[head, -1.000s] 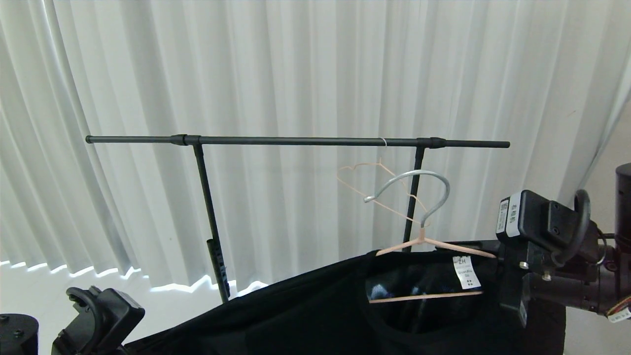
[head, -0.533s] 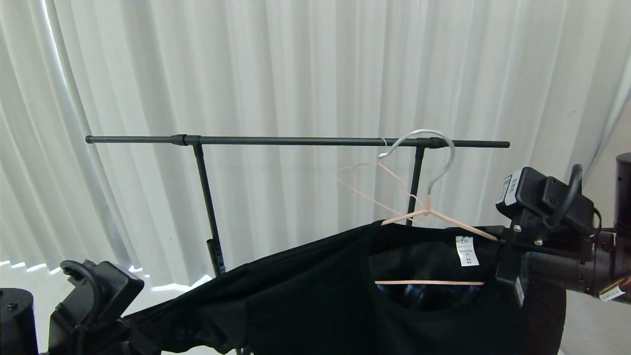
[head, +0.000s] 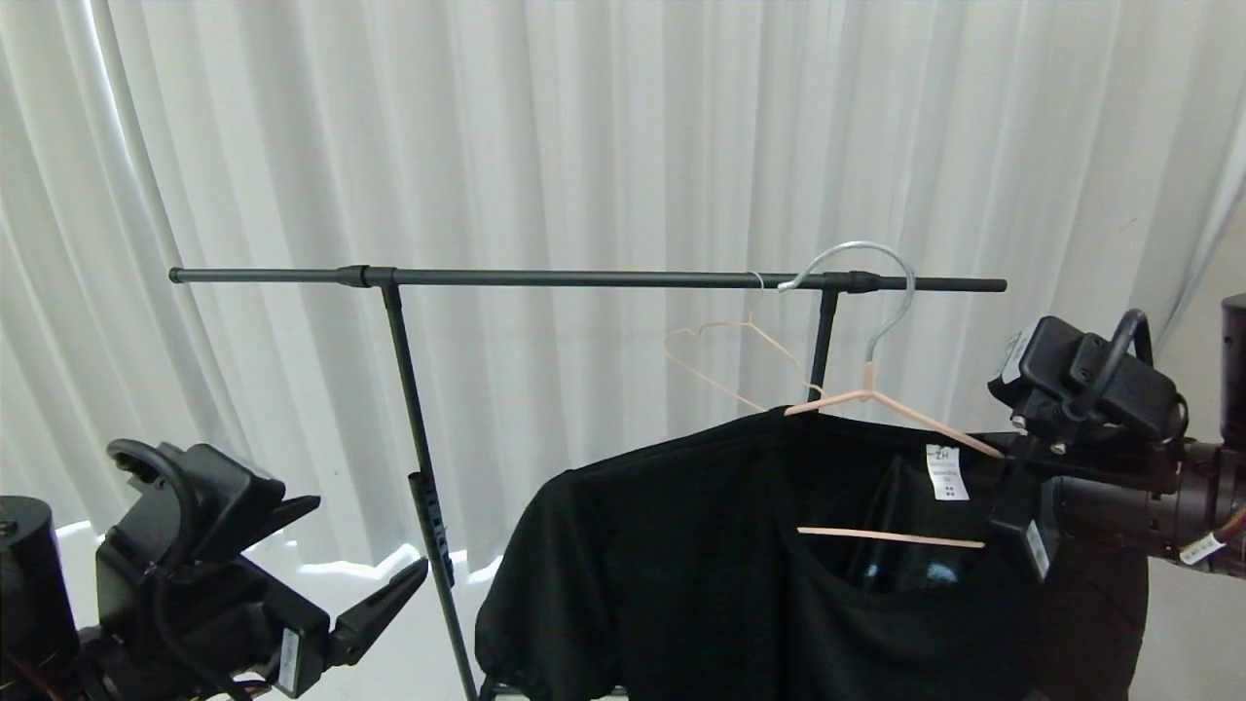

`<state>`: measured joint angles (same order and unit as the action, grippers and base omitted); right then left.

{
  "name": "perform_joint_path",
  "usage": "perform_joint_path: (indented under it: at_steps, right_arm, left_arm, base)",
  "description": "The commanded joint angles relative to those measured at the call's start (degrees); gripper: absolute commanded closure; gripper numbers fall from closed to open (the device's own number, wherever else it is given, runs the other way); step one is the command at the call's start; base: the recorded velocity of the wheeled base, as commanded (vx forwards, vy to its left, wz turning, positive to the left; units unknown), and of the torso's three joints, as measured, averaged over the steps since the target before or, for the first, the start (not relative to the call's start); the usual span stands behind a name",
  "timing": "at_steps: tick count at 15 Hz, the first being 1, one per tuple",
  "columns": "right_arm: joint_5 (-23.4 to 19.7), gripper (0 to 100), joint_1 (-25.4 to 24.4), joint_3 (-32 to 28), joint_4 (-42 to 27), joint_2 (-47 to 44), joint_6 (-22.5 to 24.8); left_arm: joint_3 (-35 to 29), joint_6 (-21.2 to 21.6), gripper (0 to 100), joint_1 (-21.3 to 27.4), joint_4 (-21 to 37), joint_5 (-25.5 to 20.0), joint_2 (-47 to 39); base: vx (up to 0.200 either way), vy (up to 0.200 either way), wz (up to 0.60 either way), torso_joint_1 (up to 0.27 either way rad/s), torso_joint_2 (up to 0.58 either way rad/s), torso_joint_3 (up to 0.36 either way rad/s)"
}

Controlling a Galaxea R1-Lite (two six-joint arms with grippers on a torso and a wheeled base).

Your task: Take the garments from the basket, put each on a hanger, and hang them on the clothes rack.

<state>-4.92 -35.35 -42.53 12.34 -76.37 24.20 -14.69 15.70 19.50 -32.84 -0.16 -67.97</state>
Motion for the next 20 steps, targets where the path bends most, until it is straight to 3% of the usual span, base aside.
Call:
perform_joint_path:
  at_steps: [1,3,5,7,10,13,18,20]
  right_arm:
    - [4.22,100,2.57,-0.97,-5.92,-0.79,-0.12]
    - [9.32,100,3.45,-3.7,-14.53,-2.73,-4.25]
    - [15.91,100,1.43,-5.72,-20.42,-5.28,-12.51]
    - [19.34,100,-0.77,-7.92,-22.44,-8.18,-22.62]
    - [28.04,100,-3.49,-12.22,-26.31,-12.13,-32.02]
    - [30.15,100,-5.43,-14.68,-26.31,-13.71,-36.15]
    - [30.41,100,-5.96,-16.97,-26.4,-14.5,-36.15]
    - [30.59,100,-5.78,-19.08,-26.14,-15.74,-36.24]
  left_arm:
    - [-4.29,-0.06,0,0.01,-0.12,-0.02,-3.57]
    - [-5.79,-0.14,0,-0.61,-1.44,0.86,-5.59]
    - [-5.53,-0.06,0,-0.87,-2.49,8.33,-7.7]
    - [-5.88,0.03,0,-0.87,-3.02,15.89,-9.98]
    - [-5.35,0.21,0,-0.7,-8.99,19.93,-13.06]
    - [-5.35,0.21,0,0.09,-11.19,22.92,-14.38]
    - [-5.53,0.12,0,0.45,-11.28,23.01,-14.2]
    - [-5.44,0.21,0,0.62,-11.81,23.01,-14.2]
  base:
    - [0.0,0.0,0.0,0.0,0.0,0.0]
    - [0.0,0.0,0.0,0.0,0.0,0.0]
    - [0.0,0.0,0.0,0.0,0.0,0.0]
    - [0.0,0.0,0.0,0.0,0.0,0.0]
    - [0.0,0.0,0.0,0.0,0.0,0.0]
    - [0.0,0.133,0.0,0.002,0.0,0.003]
    - [0.0,0.2,0.0,-0.001,0.0,0.001]
    - [0.0,0.0,0.0,0.0,0.0,0.0]
